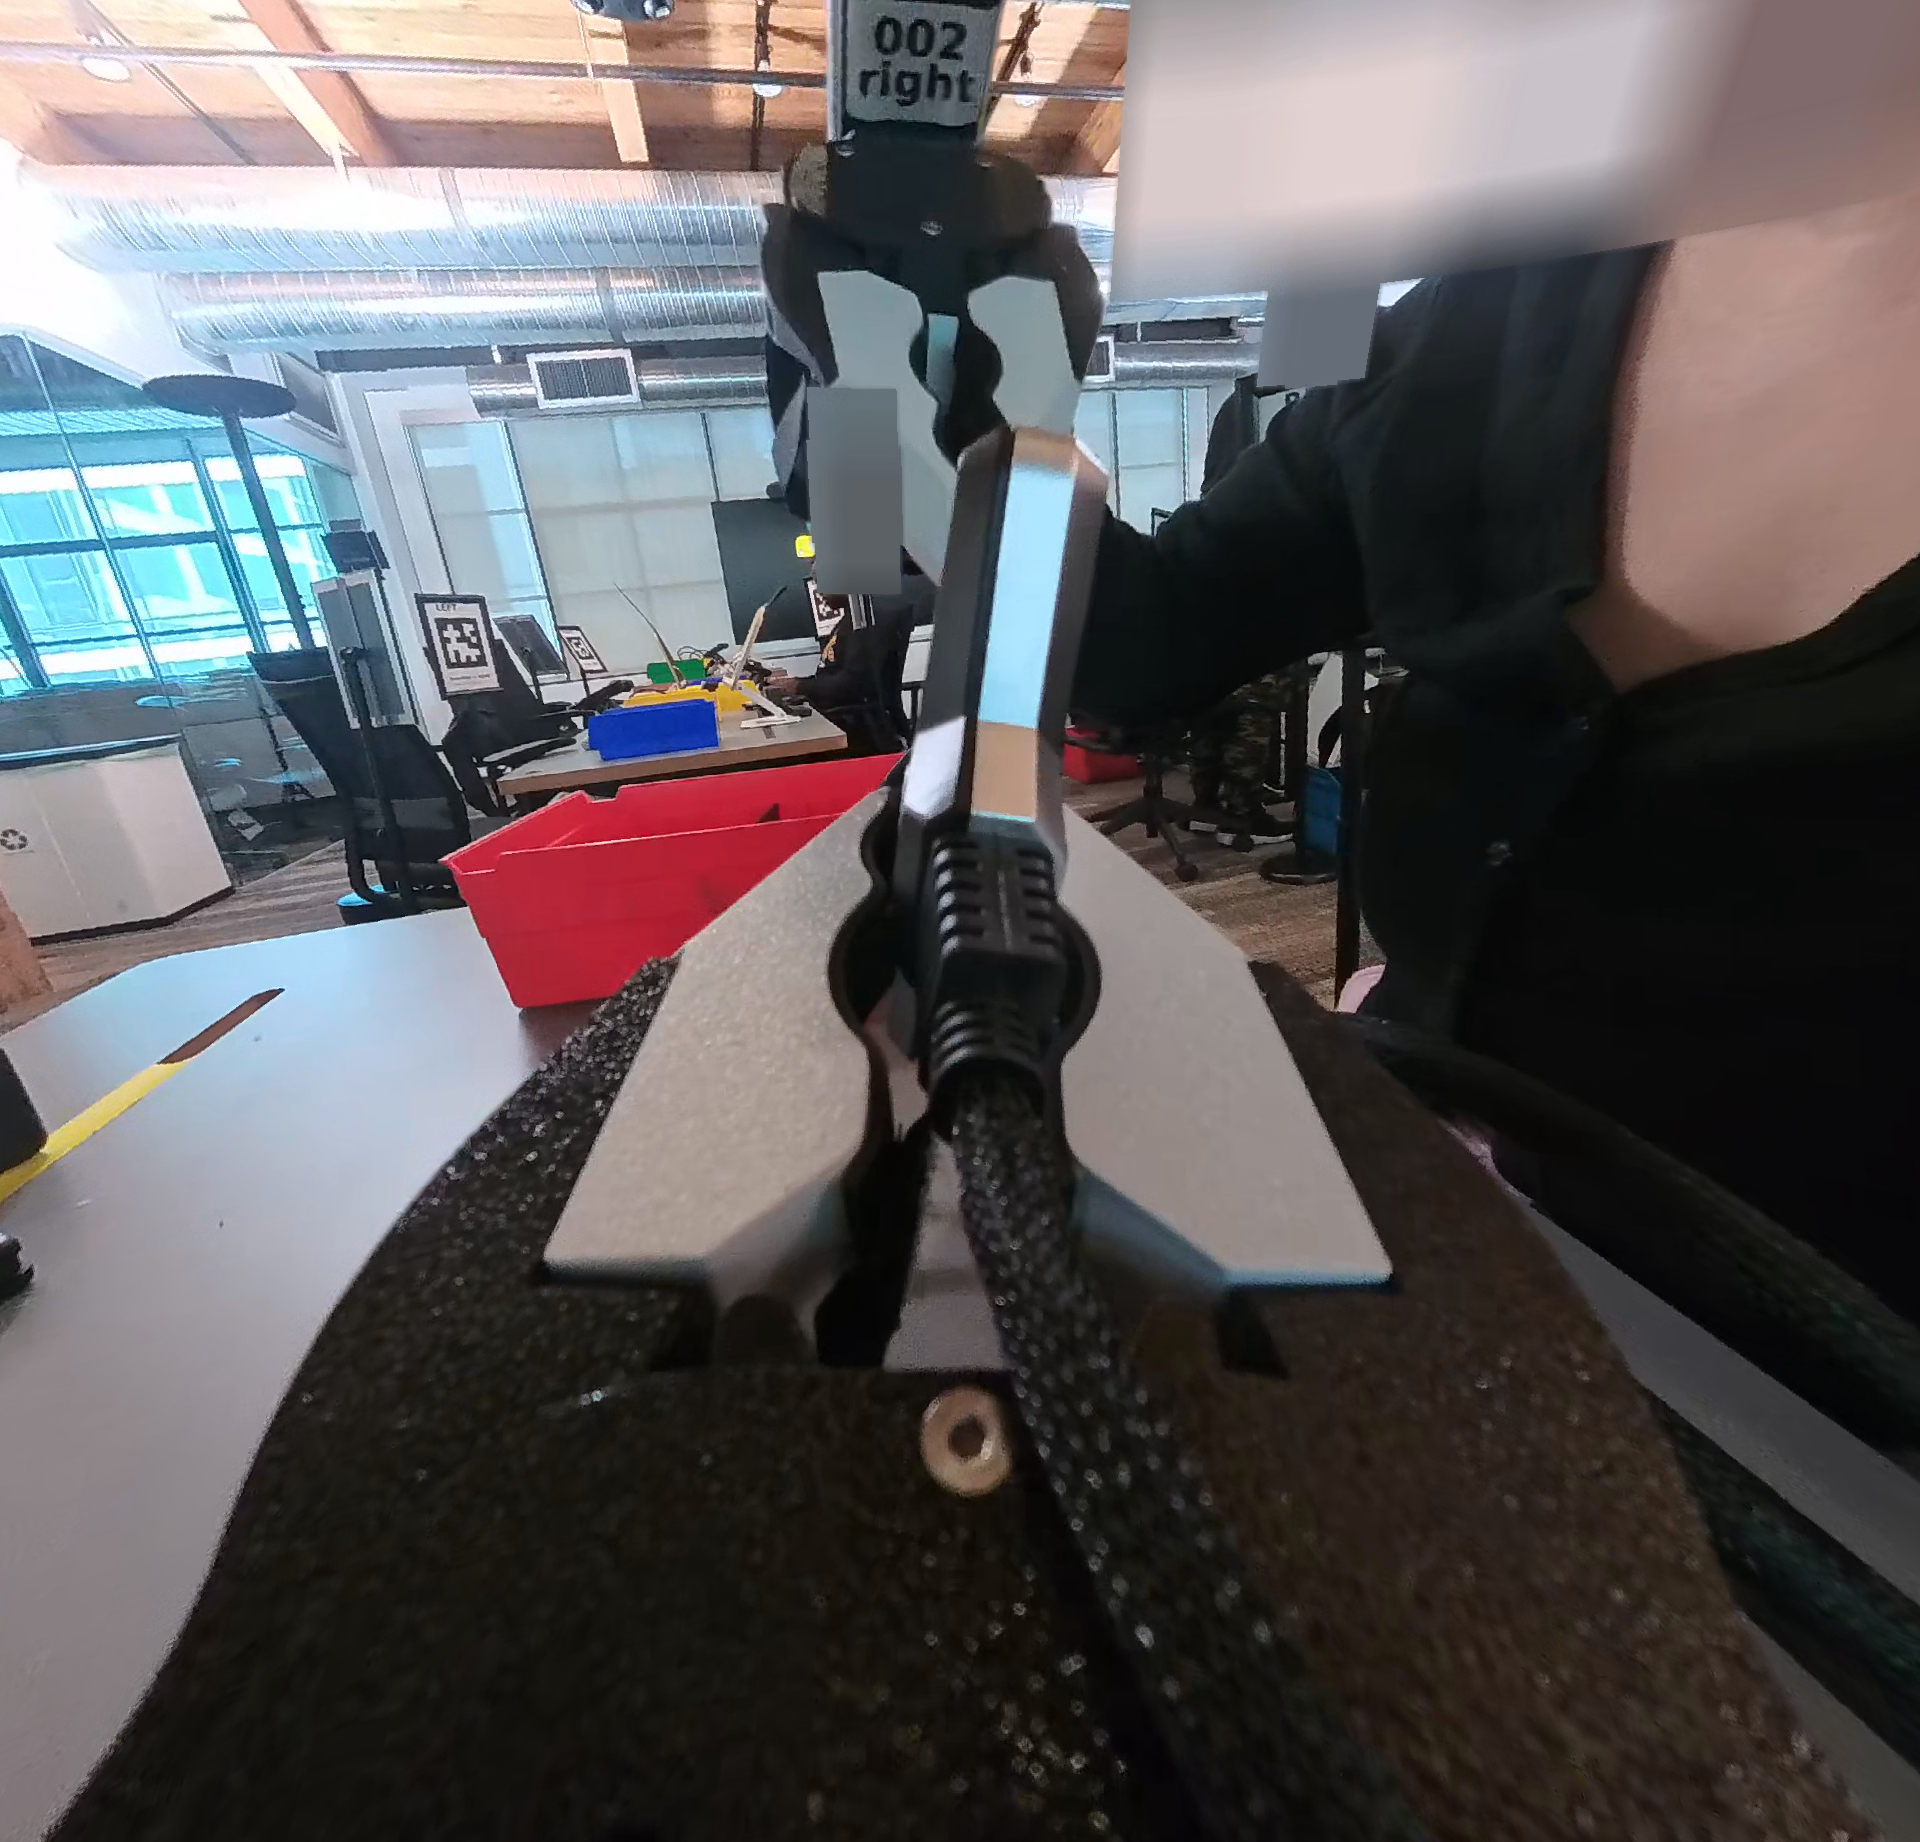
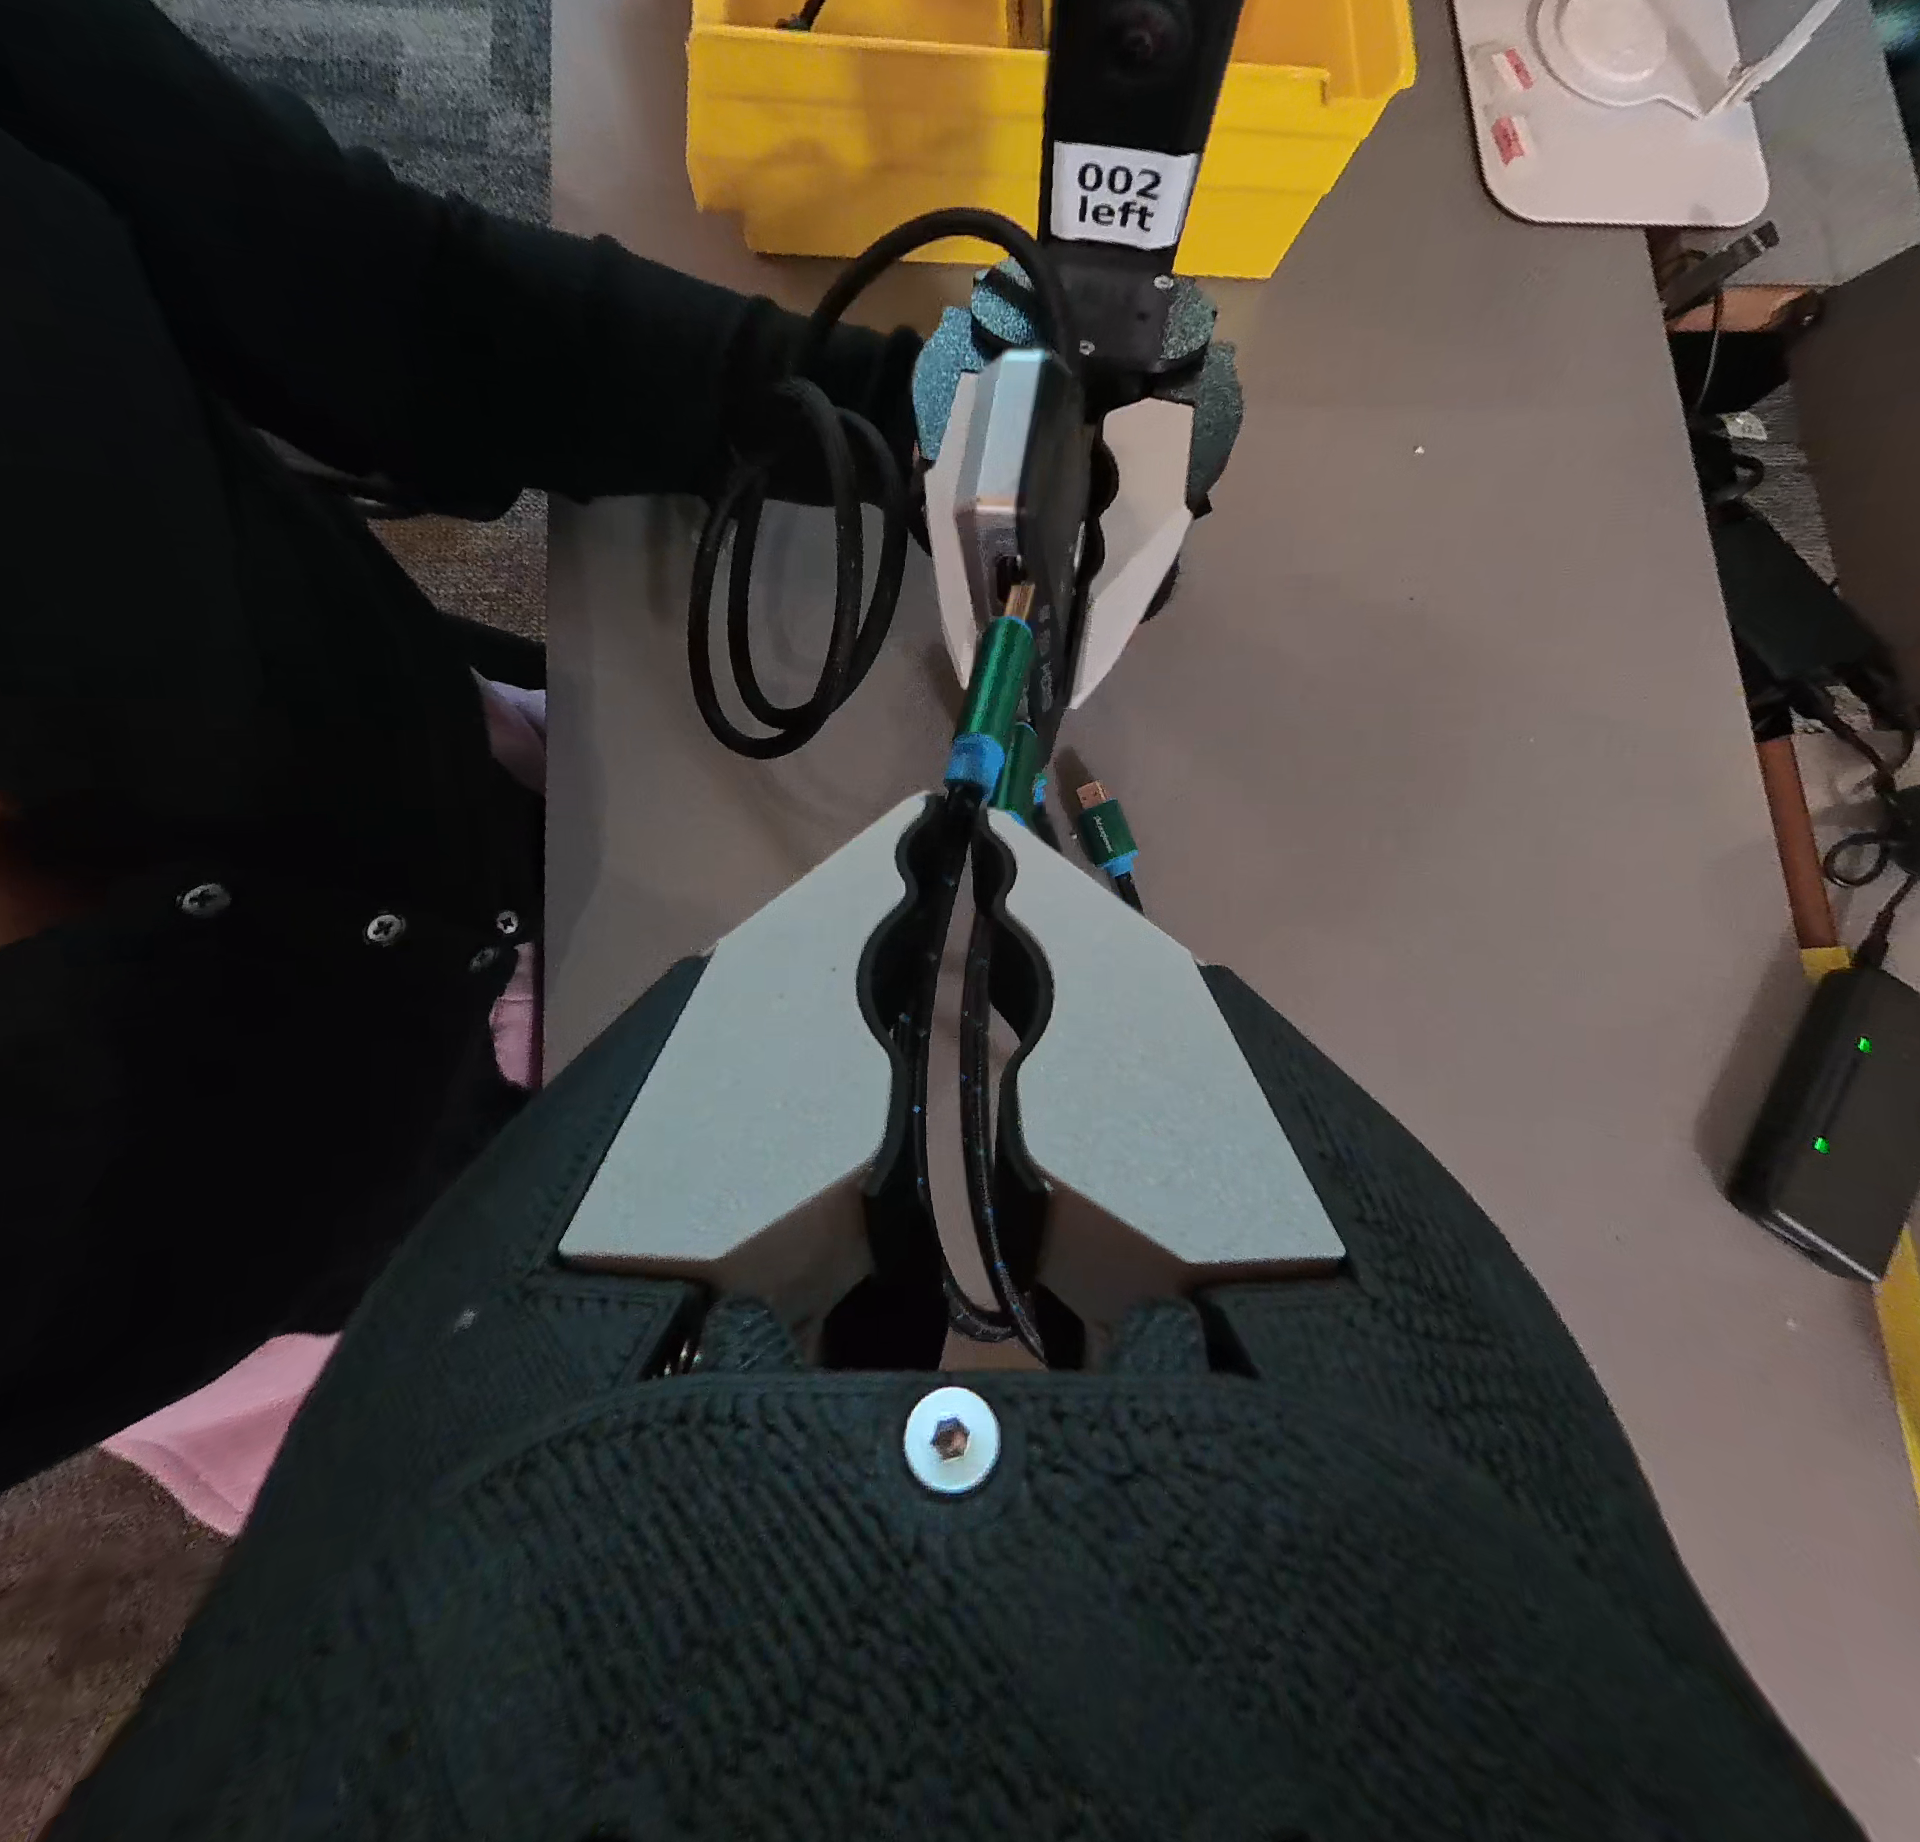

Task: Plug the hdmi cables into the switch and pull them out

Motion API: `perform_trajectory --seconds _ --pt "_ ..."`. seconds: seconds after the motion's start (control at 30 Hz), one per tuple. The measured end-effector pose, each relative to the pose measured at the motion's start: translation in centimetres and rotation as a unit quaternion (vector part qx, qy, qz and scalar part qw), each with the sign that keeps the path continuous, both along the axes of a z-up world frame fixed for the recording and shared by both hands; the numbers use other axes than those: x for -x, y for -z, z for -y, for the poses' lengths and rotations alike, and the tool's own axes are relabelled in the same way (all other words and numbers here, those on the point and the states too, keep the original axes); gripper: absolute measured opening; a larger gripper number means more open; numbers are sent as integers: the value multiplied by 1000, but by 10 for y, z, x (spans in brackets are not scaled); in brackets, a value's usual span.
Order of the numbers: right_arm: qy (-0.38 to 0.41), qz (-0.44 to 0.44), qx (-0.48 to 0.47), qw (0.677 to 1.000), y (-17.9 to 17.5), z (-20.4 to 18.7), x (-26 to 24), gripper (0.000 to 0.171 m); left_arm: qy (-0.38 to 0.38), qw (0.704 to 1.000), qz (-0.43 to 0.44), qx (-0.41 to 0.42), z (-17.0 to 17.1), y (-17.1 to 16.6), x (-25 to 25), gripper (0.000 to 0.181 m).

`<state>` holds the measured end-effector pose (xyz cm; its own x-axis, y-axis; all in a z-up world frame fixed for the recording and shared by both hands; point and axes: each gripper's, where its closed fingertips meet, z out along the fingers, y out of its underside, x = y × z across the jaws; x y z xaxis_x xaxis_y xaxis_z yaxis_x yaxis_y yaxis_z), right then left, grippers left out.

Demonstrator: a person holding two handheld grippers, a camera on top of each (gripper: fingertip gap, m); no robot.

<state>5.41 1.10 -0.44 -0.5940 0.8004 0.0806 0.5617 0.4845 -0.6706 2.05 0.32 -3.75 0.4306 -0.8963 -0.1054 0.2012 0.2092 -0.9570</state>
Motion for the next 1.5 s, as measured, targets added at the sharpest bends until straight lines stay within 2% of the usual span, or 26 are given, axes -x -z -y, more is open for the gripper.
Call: perform_trajectory --seconds 1.5 --pt "-32 49 -83 995 17 2 -7 3 12 998 -47 36 -1 17 -3 21"
